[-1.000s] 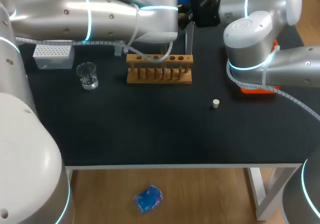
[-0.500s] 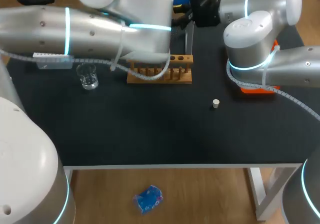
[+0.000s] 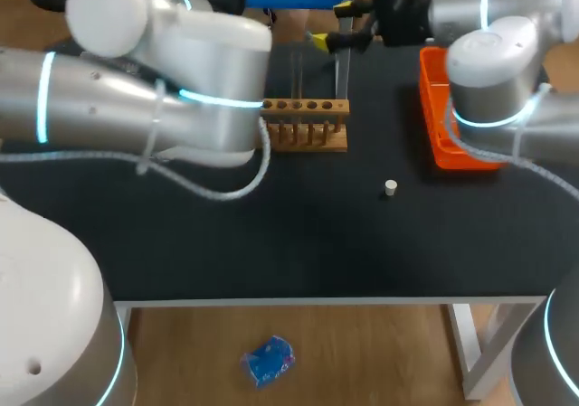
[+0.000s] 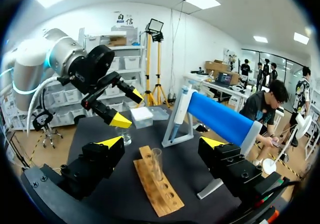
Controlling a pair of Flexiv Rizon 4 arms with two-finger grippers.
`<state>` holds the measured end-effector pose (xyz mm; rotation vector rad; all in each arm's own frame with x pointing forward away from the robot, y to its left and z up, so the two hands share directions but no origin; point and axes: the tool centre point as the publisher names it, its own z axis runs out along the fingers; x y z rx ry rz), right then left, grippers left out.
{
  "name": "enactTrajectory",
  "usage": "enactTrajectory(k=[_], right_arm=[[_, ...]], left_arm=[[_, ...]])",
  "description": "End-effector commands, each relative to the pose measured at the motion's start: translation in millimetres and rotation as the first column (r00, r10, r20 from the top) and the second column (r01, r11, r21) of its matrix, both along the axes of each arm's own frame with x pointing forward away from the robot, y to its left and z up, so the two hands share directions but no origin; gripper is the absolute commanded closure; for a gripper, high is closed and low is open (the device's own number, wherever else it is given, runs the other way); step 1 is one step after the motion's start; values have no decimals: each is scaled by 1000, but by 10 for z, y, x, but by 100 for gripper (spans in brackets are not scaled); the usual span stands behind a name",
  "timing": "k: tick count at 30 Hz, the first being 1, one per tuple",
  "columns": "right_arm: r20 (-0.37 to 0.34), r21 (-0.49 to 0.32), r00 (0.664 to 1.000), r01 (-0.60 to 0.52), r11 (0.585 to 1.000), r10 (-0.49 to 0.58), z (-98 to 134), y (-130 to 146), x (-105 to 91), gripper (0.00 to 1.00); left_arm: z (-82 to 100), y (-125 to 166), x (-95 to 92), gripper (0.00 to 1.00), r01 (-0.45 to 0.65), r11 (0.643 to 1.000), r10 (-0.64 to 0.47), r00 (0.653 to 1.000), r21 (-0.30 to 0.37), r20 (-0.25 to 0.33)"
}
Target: Invert the test tube, pick up the pipette, mount the tip to pipette, aspirate from beaker and dispense into the tube, eject the tip, return the pipette, and cap with the stopper.
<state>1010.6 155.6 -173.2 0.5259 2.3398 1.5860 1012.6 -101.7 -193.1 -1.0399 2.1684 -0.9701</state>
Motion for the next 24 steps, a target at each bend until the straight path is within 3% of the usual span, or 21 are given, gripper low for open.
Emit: enactTrajectory(k=[1, 8, 10, 16, 24], right_arm=[[17, 7, 1000, -23, 1000, 23, 72, -389, -356, 0], [22, 0, 999, -36, 999, 36, -40, -671, -724, 0], [23, -34, 994, -103, 994, 104, -72, -745, -866, 0], [23, -34, 994, -103, 994, 104, -72, -745, -866, 0], [23, -34, 994, -103, 994, 104, -72, -745, -866, 0]], left_arm=[[86, 99, -262, 0, 304, 947, -304, 953, -104, 12], [65, -11, -472, 0, 517, 852, -521, 853, -89, -38], [48, -27, -518, 0, 561, 823, -566, 823, -84, -50], [20, -86, -576, 0, 641, 763, -647, 757, -86, -91], [-61, -228, -493, 0, 677, 729, -684, 718, -99, -131]])
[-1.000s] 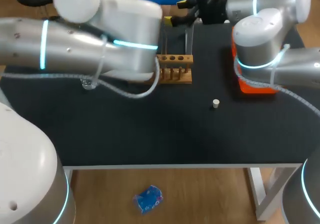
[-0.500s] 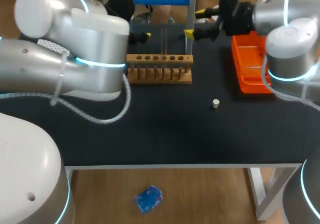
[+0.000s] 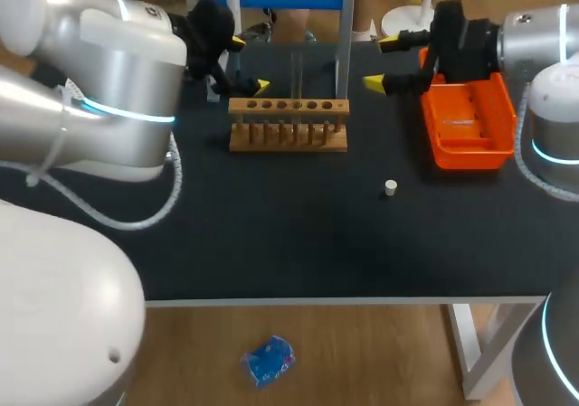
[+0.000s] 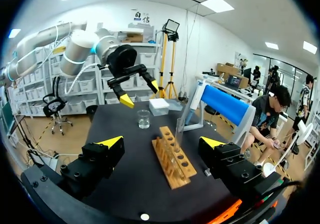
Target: Invert the test tube, pick up the pipette, mount the tip to pipette, aspirate from beaker and dispense into the tube, eject the tip, return the pipette, and cap with the stopper.
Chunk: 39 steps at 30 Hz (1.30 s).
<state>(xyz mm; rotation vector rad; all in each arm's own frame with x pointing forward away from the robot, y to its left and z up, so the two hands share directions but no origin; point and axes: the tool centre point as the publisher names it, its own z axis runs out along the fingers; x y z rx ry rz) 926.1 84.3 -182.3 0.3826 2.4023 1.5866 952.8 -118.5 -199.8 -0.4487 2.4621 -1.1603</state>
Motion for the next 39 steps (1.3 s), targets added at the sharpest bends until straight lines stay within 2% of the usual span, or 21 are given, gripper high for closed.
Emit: enactTrajectory(k=[1, 4, 5, 8, 13, 19, 22, 25, 34, 37, 39], right_arm=[[-2, -1, 1000, -3, 1000, 3, 19, -32, -21, 0], [-2, -1, 1000, -3, 1000, 3, 19, -32, -21, 0], [-8, 20, 1000, -11, 1000, 11, 5, -23, -31, 0], [-12, 12, 1000, -9, 1000, 9, -147, -88, -115, 0], [-9, 41, 1000, 30, 999, -30, -337, -317, -363, 0], [22, 52, 998, 50, 997, -52, -450, -540, -655, 0], [41, 59, 999, 25, 998, -27, -510, -633, -813, 0], [55, 77, 997, -65, 995, 60, -565, -715, -977, 0], [55, 77, 997, -65, 995, 60, -565, -715, -977, 0], [55, 77, 997, -65, 995, 60, -565, -715, -977, 0], [55, 77, 997, -65, 995, 60, -565, -715, -977, 0]], left_arm=[[-10, -76, 128, 0, 245, 969, -247, 946, -36, -211], [-31, -119, 165, 0, 276, 961, -273, 934, -19, -232], [-28, -128, 183, 0, 284, 959, -280, 931, -17, -235], [-15, -142, 245, 0, 300, 953, -299, 923, -33, -243], [-40, -159, 291, 0, 337, 941, -336, 904, -45, -264], [-83, -165, 316, 0, 367, 929, -367, 885, -56, -285], [-100, -162, 359, 0, 376, 924, -379, 876, -70, -298], [-110, -163, 414, 0, 381, 922, -383, 872, -68, -304], [-163, -243, 544, 0, 374, 926, -371, 881, -50, -292], [-177, -286, 568, 0, 340, 939, -338, 903, -39, -266], [-193, -308, 583, 0, 290, 957, -286, 931, -15, -227]])
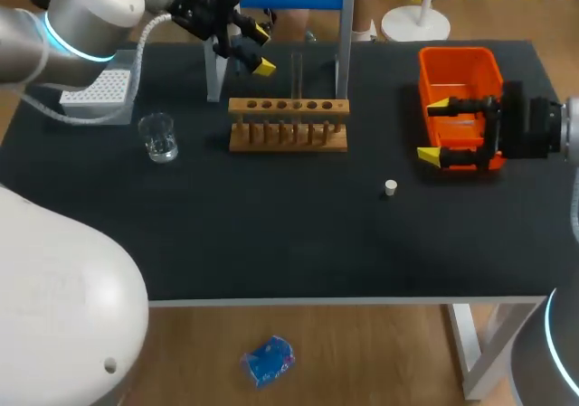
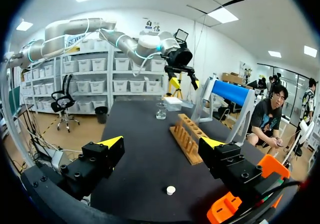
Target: Invert the test tube, pick up the pipette, mount the tip to pipette, aspirate from beaker and dispense into the tube, eject the tip, return the pipette, and cap with the stopper.
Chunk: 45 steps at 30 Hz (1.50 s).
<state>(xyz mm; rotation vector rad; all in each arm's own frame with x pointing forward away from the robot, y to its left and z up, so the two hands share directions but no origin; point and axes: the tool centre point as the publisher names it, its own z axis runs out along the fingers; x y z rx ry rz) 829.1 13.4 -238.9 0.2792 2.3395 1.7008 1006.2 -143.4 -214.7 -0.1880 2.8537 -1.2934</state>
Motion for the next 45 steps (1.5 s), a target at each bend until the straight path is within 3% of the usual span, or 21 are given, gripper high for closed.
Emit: enactTrajectory(k=[1, 12, 24, 39, 45], right_arm=[[0, 0, 1000, 0, 1000, 0, 2, -5, -6, 0], [0, 0, 1000, 0, 1000, 0, 2, -5, -6, 0], [-61, 26, 997, 49, 998, -48, -359, -245, -193, 0], [-128, -56, 989, 67, 996, -74, -840, -264, -422, 0], [-128, -56, 989, 67, 996, -74, -840, -264, -422, 0]], left_arm=[[-44, -58, 50, 0, -48, 999, 47, 998, 12, 37], [-44, -58, 50, 0, -48, 999, 47, 998, 12, 37], [-44, -58, 50, 0, -48, 999, 47, 998, 12, 37], [-44, -58, 50, 0, -48, 999, 47, 998, 12, 37], [-44, -58, 50, 0, -48, 999, 47, 998, 12, 37]])
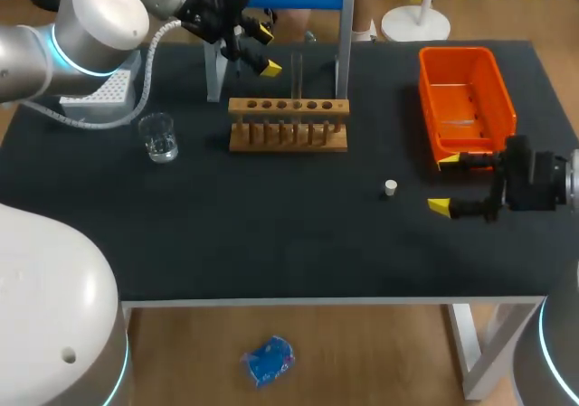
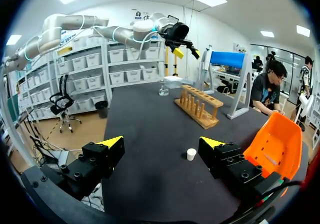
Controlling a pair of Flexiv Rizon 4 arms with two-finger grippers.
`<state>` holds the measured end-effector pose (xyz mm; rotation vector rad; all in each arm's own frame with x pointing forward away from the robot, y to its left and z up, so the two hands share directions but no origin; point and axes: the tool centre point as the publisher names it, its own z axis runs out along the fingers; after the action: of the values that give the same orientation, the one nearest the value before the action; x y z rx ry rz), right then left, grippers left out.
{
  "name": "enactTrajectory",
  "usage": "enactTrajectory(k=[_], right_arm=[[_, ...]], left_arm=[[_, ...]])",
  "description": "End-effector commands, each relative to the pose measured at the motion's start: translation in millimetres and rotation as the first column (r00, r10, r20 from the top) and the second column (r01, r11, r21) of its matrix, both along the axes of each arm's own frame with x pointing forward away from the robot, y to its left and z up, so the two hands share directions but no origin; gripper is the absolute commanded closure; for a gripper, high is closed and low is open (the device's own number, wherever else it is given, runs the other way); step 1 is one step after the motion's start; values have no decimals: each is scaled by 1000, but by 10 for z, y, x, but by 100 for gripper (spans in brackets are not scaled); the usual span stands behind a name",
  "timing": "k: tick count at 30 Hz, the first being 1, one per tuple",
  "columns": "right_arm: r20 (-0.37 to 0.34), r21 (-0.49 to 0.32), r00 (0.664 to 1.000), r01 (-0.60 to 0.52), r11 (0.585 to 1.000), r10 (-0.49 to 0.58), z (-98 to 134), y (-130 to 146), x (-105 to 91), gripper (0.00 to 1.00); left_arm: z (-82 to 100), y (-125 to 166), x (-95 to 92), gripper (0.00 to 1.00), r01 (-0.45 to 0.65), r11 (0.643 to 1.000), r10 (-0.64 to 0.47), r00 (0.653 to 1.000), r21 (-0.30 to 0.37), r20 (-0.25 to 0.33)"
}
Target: Invert the test tube, pick up the pipette, mount the tip to pipette, aspirate from beaker and dispense into the tube, eject the tip, return the pipette, and cap with the stopper.
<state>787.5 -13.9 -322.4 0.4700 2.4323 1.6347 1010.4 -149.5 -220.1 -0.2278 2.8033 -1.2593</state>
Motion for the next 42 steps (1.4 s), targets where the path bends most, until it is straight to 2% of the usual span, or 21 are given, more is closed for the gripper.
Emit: enactTrajectory(k=[1, 7, 12, 14, 16, 24, 26, 28, 29, 30, 32, 34, 40, 42], right_arm=[[2, 0, 1000, 2, 1000, -2, -6, 8, -7, 0], [2, 0, 1000, 2, 1000, -2, -6, 8, -7, 0], [-11, -14, 1000, 20, 1000, -20, -221, 19, 130, 0], [7, -52, 999, 33, 998, -33, -295, 39, 170, 0], [4, -30, 999, 40, 999, -40, -345, 58, 198, 0], [15, -67, 998, 58, 996, -57, -587, 147, 353, 0], [5, -59, 998, 57, 997, -57, -640, 173, 389, 7], [5, -61, 998, 59, 996, -59, -687, 199, 430, 31], [0, -60, 998, 63, 996, -63, -704, 206, 447, 36], [-1, -60, 998, 65, 996, -65, -719, 214, 464, 32], [-7, -61, 997, 71, 996, -72, -747, 235, 498, 44], [-8, -61, 997, 73, 995, -74, -764, 252, 526, 51], [-17, -63, 997, 74, 995, -76, -811, 293, 601, 51], [-22, -65, 997, 73, 995, -75, -823, 302, 616, 45]], left_arm=[[10, 3, 8, 0, 2, 1000, -2, 1000, 3, -4], [10, 3, 8, 0, 2, 1000, -2, 1000, 3, -4], [10, 3, 8, 0, 2, 1000, -2, 1000, 3, -4], [10, 3, 8, 0, 2, 1000, -2, 1000, 3, -4], [10, 3, 8, 0, 2, 1000, -2, 1000, 3, -4], [10, 3, 8, 0, 2, 1000, -2, 1000, 3, -4], [10, 3, 8, 0, 2, 1000, -2, 1000, 3, -4], [10, 3, 8, 0, 2, 1000, -2, 1000, 3, -4], [10, 3, 8, 0, 2, 1000, -2, 1000, 3, -4], [10, 3, 8, 0, 2, 1000, -2, 1000, 3, -4], [10, 3, 8, 0, 2, 1000, -2, 1000, 3, -4], [10, 3, 8, 0, 2, 1000, -2, 1000, 3, -4], [10, 3, 8, 0, 2, 1000, -2, 1000, 3, -4], [10, 3, 8, 0, 2, 1000, -2, 1000, 3, -4]])
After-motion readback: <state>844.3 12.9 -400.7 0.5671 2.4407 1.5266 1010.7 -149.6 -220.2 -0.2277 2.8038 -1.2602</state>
